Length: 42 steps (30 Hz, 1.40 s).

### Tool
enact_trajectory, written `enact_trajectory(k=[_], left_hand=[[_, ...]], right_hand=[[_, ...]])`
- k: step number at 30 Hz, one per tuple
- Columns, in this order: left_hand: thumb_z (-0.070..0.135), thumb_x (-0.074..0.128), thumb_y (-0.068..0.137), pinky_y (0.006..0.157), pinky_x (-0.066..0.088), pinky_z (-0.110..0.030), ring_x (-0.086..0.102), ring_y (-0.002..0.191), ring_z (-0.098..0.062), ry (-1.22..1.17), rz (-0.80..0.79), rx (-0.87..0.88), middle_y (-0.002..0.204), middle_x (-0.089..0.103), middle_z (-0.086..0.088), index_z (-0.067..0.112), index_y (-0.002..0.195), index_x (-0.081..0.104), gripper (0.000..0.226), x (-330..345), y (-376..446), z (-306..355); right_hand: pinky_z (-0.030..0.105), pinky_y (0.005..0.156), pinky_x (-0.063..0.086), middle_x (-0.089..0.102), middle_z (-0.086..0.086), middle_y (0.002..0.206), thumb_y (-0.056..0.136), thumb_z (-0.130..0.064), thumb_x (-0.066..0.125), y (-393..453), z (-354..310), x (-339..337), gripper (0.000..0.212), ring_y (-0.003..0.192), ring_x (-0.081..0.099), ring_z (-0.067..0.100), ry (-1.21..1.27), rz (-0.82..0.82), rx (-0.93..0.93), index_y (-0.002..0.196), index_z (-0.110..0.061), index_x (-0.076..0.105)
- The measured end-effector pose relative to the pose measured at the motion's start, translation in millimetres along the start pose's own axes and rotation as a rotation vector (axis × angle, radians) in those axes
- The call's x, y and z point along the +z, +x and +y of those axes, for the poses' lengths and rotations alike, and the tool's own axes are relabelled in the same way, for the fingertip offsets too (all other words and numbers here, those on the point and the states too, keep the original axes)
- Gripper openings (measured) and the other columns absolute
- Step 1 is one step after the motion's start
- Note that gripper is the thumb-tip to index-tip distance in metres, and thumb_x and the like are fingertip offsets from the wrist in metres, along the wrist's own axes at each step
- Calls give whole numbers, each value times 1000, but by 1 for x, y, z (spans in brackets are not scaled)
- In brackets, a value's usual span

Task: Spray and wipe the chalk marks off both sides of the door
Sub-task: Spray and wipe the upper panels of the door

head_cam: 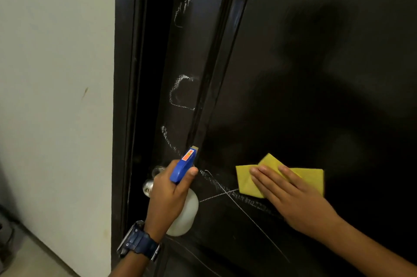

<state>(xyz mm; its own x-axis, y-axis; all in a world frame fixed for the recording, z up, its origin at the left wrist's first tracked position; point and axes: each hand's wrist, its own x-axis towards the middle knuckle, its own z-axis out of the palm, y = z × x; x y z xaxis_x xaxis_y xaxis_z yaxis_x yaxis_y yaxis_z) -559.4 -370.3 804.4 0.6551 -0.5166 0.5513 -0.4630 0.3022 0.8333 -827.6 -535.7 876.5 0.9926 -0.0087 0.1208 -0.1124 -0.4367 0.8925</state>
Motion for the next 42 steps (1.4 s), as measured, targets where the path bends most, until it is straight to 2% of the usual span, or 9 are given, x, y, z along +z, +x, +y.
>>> enact_trajectory(k=[4,8,11,14,22,28,33,37,42], left_hand=[[86,38,84,63,47,-22,60,69,-18,41,0,8,69,62,1,30,90,63,62,13,-18,6],[87,39,82,57,42,-16,58,63,-16,33,15,8,64,59,3,21,85,65,71,28,-37,18],[90,38,80,55,43,-21,57,59,-18,61,-4,-17,66,60,5,23,77,63,71,32,-48,23],[90,38,80,56,42,-19,57,60,-22,78,-1,-29,69,61,4,27,73,60,67,33,-55,27],[86,39,83,58,39,-15,52,58,-8,97,34,-50,67,57,20,38,78,53,51,23,-51,20],[89,42,79,61,46,-21,59,69,-14,101,79,-74,81,62,16,39,87,57,53,-2,-38,-2],[95,49,66,63,45,-8,65,71,-3,2,81,-95,79,68,22,42,105,66,69,-24,-36,-11],[98,49,63,63,48,-9,67,72,-4,-7,64,-105,83,71,19,48,96,68,63,-23,-39,-16],[95,47,68,62,46,-11,66,70,-7,-5,1,-67,81,71,12,36,84,71,66,-8,-46,-7]], right_hand=[[48,125,-3,18,15,166,88,-26,33,-95,16,1,71,154,10,30,-38,-51,4,155,-5,26],[50,124,2,21,14,165,97,-23,27,-164,40,-2,59,153,13,30,1,-86,24,153,-7,32],[50,124,5,25,12,164,106,-30,9,-177,38,6,57,153,15,29,34,-107,63,152,-7,33],[51,124,3,25,9,165,107,-39,11,-172,29,22,59,154,13,28,25,-111,110,154,-10,31],[54,124,4,20,13,166,91,-34,36,-82,14,15,71,154,15,31,67,33,73,155,-4,28],[56,122,-9,-9,20,166,94,-29,27,70,-21,13,73,155,-8,34,88,33,27,159,-2,8],[57,117,-21,-8,17,166,101,-35,31,178,-48,-4,73,152,-15,36,59,40,88,159,-2,1],[55,121,-16,-12,17,166,103,-38,30,186,-49,-7,74,154,-12,35,60,23,104,158,-3,-3],[53,120,-13,-10,17,166,103,-33,26,141,-43,-12,70,153,-14,35,52,-11,71,157,-1,-3]])
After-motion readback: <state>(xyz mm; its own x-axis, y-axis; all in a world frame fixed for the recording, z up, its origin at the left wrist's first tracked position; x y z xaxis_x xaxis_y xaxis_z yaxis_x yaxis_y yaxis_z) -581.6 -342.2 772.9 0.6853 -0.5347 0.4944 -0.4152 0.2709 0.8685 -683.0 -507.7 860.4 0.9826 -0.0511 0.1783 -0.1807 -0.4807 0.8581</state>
